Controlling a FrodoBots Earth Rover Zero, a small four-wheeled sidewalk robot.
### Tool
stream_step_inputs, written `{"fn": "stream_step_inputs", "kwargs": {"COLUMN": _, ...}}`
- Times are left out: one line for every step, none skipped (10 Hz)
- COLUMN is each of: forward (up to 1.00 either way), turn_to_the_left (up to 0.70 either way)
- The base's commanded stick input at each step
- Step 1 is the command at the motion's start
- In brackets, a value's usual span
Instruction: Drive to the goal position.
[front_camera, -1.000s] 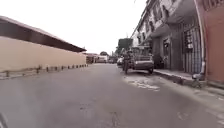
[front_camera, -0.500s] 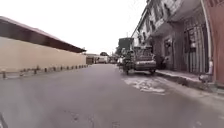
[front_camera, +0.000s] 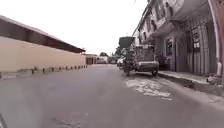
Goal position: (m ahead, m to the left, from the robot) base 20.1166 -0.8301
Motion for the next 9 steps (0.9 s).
{"fn": "stream_step_inputs", "kwargs": {"forward": 0.5, "turn_to_the_left": 0.0}}
{"fn": "stream_step_inputs", "kwargs": {"forward": 0.5, "turn_to_the_left": 0.0}}
{"fn": "stream_step_inputs", "kwargs": {"forward": 0.5, "turn_to_the_left": 0.0}}
{"fn": "stream_step_inputs", "kwargs": {"forward": 0.5, "turn_to_the_left": 0.0}}
{"fn": "stream_step_inputs", "kwargs": {"forward": 0.5, "turn_to_the_left": 0.0}}
{"fn": "stream_step_inputs", "kwargs": {"forward": 0.5, "turn_to_the_left": 0.0}}
{"fn": "stream_step_inputs", "kwargs": {"forward": 0.5, "turn_to_the_left": 0.0}}
{"fn": "stream_step_inputs", "kwargs": {"forward": 0.5, "turn_to_the_left": 0.0}}
{"fn": "stream_step_inputs", "kwargs": {"forward": 0.5, "turn_to_the_left": 0.0}}
